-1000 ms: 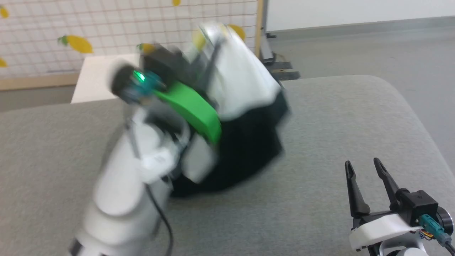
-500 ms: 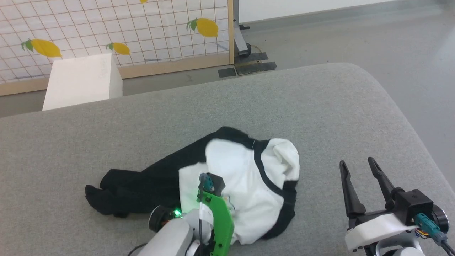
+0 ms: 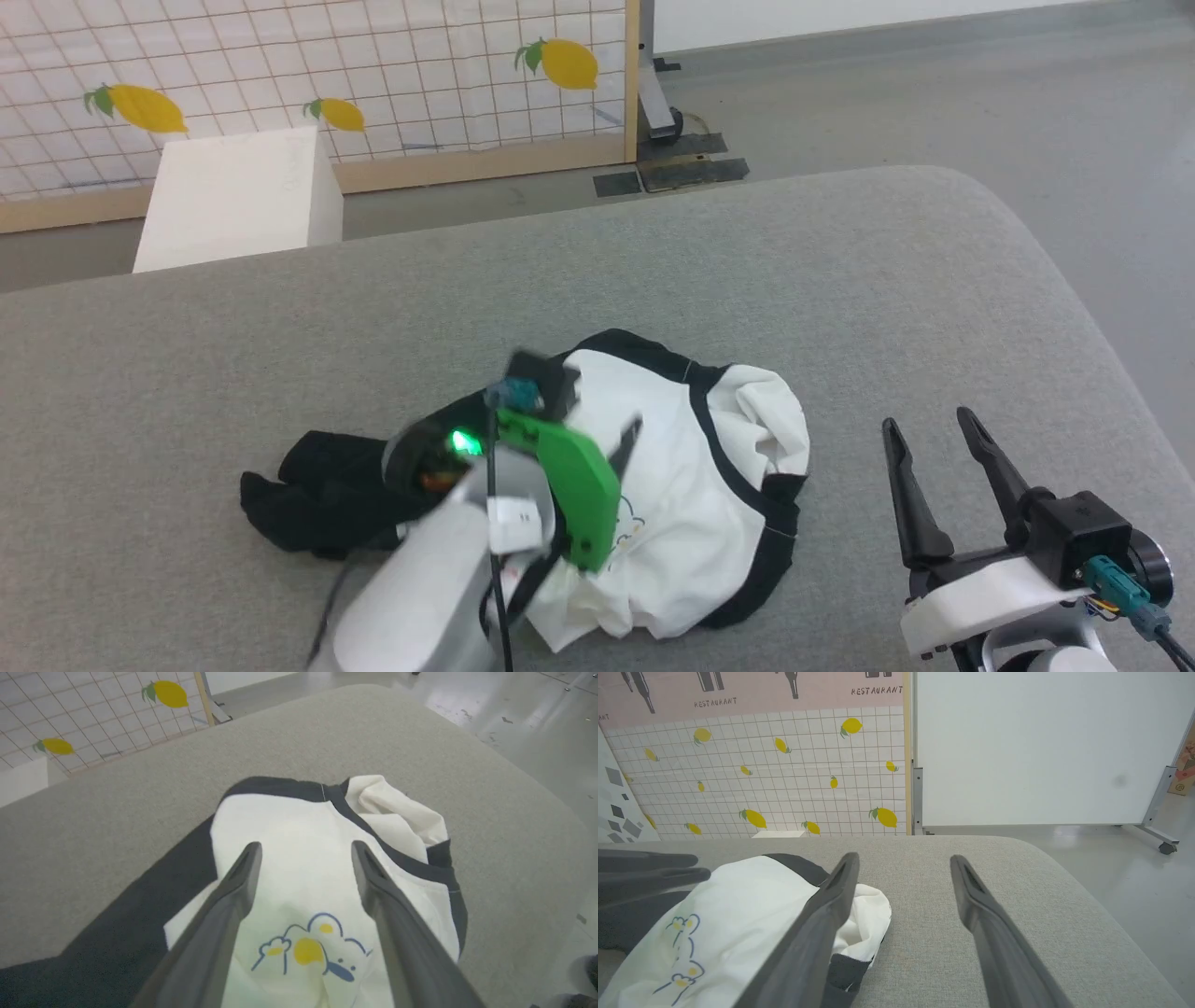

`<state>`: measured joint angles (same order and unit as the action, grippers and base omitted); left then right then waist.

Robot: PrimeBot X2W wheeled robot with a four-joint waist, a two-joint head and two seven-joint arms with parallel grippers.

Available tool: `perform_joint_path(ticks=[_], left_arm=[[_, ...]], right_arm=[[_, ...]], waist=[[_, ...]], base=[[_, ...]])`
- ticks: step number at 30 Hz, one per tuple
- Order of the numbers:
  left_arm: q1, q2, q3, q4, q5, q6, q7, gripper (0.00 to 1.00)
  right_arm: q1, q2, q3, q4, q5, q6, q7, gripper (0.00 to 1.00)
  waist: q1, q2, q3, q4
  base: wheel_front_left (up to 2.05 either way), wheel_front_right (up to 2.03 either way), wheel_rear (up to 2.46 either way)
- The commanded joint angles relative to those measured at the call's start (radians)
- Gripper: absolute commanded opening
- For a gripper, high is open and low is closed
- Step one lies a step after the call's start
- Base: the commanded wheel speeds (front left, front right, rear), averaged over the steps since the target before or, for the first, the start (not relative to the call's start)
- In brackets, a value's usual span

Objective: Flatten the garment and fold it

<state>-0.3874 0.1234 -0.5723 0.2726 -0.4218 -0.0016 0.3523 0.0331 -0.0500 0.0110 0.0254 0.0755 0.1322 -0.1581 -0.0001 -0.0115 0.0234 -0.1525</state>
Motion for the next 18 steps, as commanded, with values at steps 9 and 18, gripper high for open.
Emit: perform_joint_path(ticks=[9,18], left_arm=[[-0.233,0.075,0.033,0.162,0.134,0.047,-0.078,1.00],[-0.356,0.140,0.028,0.408,0.121,-0.018,0.117,1.00]], right_arm=[[-0.029,0.000,0.044,-0.011,0.018,-0.002,0.000,1.00],[-0.080,0.000,0.043,0.000,0.043,-0.002,-0.035,1.00]], waist=[[0.0001,0.0115,0.106,-0.094],[0.0001,0.0115,0.231,-0.156]], base=[[0.00,0.00,0.00],[0.00,0.00,0.00]])
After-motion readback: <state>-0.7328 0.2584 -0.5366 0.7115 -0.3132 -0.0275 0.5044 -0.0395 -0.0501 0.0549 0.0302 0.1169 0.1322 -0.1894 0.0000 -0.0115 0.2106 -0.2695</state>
